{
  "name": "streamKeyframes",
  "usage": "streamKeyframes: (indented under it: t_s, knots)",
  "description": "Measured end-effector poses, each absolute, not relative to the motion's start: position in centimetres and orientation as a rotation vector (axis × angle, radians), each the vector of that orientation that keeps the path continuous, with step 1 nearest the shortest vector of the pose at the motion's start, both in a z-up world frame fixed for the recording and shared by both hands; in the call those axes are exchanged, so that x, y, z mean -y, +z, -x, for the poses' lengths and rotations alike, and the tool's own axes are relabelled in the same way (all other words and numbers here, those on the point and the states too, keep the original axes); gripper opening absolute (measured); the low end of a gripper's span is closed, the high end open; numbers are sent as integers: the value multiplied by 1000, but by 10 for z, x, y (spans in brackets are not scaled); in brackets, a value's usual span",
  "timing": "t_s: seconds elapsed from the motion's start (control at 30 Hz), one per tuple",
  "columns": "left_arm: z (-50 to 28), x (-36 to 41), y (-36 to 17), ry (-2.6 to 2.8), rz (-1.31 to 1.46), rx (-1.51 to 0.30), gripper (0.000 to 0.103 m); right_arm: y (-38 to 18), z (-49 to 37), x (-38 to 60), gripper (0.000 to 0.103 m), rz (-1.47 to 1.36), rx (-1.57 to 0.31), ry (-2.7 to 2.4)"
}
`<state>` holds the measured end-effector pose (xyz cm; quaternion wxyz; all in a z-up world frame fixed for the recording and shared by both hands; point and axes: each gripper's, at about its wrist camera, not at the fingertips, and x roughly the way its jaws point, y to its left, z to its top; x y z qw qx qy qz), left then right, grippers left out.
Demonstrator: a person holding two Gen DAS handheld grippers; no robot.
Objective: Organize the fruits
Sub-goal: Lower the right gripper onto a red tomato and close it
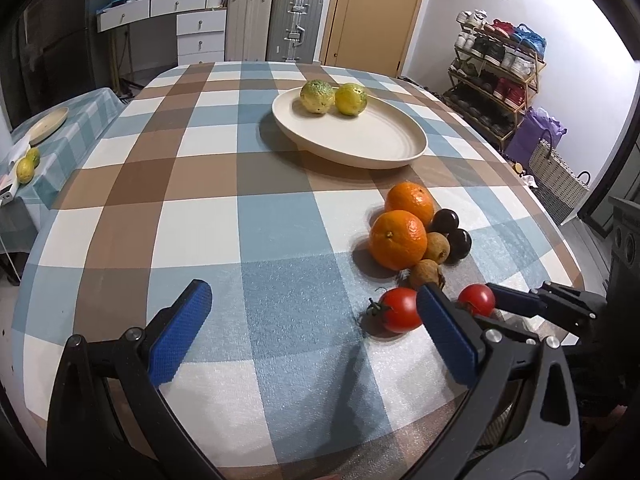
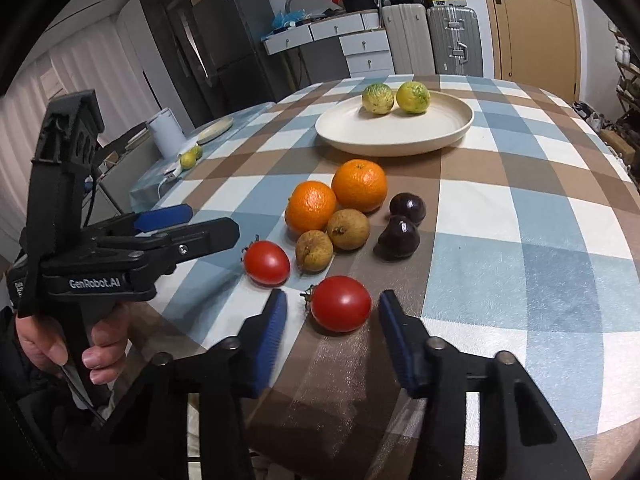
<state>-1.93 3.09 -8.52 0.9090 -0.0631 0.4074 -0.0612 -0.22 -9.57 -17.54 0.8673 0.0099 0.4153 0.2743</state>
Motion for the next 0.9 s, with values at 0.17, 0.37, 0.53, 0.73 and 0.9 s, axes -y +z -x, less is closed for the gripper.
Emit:
streamKeyframes:
  t_s: [0.17,0.37,0.53,0.73,0.9]
  knots:
    - [19,-34,-90,-119,134,-854,102,-178,1,99,32,-41,-876,584]
    - [19,-28,-92,-140,117,-859,102,-177,-2,110,31,-93,-857,581]
    - [16,-14,-97,-197,71,-871,102,-170,-3,120,31,-132,-818,572]
    - [13,-6,-102,-242,58,-884,102,-167,-6,128,31,-159,-801,573]
    - [12,-4,-104,-303,83,-871,100,-168,-6,129,31,-157,-791,577]
